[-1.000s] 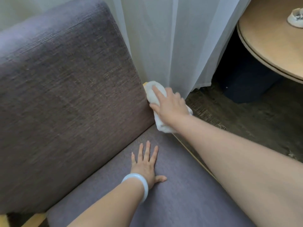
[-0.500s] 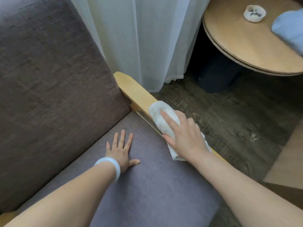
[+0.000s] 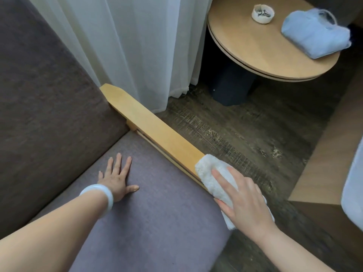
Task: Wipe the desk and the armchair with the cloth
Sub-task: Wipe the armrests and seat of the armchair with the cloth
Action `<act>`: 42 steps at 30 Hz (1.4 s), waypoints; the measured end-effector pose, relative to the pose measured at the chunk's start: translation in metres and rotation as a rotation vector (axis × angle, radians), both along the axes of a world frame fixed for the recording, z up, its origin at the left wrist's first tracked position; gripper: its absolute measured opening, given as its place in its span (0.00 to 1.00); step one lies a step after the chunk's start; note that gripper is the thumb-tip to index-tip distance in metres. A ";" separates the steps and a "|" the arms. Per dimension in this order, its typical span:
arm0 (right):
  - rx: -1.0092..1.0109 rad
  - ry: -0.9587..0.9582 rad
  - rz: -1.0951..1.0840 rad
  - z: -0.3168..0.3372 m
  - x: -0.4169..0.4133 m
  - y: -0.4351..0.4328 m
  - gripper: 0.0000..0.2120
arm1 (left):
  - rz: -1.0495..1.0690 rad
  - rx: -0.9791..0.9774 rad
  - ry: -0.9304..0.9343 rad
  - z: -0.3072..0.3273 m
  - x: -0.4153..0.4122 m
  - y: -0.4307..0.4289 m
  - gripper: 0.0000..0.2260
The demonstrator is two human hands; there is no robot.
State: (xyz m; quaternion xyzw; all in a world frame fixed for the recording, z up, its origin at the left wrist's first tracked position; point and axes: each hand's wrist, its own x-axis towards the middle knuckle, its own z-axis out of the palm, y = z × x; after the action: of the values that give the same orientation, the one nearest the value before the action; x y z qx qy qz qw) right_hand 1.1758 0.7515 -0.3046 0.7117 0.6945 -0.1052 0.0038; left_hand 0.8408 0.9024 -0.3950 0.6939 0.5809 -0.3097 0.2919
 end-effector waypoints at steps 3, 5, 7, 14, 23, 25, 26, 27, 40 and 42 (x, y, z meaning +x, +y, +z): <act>-0.017 0.000 -0.009 0.001 0.013 -0.021 0.38 | 0.049 -0.006 -0.032 0.006 0.001 -0.004 0.39; -0.027 0.008 0.001 0.005 0.016 -0.023 0.38 | 0.078 -0.038 -0.040 0.013 0.000 -0.014 0.37; -0.055 0.022 0.002 0.011 0.015 -0.022 0.39 | 0.079 -0.092 -0.035 0.023 -0.003 -0.027 0.36; -0.243 0.099 -0.150 0.035 0.054 -0.087 0.43 | -0.005 -0.094 -0.017 0.077 -0.028 -0.070 0.33; -0.095 0.581 -0.156 0.088 -0.047 -0.072 0.32 | 0.265 0.072 -0.174 0.120 -0.050 -0.134 0.30; -0.215 0.700 -0.095 0.073 -0.073 -0.076 0.31 | 0.315 0.093 -0.179 0.119 -0.051 -0.176 0.29; -0.268 0.716 -0.093 0.063 -0.082 -0.076 0.31 | 0.318 0.104 -0.149 0.117 -0.051 -0.199 0.30; -0.298 0.693 -0.088 0.052 -0.089 -0.076 0.30 | 0.314 0.122 -0.106 0.114 -0.052 -0.220 0.30; -0.275 -0.105 0.060 -0.034 -0.147 -0.103 0.28 | 0.417 0.323 0.028 0.118 -0.079 -0.377 0.30; -0.255 -0.182 0.233 -0.034 -0.180 -0.144 0.28 | 0.430 0.331 0.021 0.118 -0.075 -0.391 0.29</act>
State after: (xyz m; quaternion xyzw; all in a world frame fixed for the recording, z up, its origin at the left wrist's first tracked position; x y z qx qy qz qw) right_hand 0.9962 0.6080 -0.3381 0.6269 0.7499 -0.1266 0.1689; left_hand 0.7659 0.5117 -0.2775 0.5897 0.7605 -0.1488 0.2275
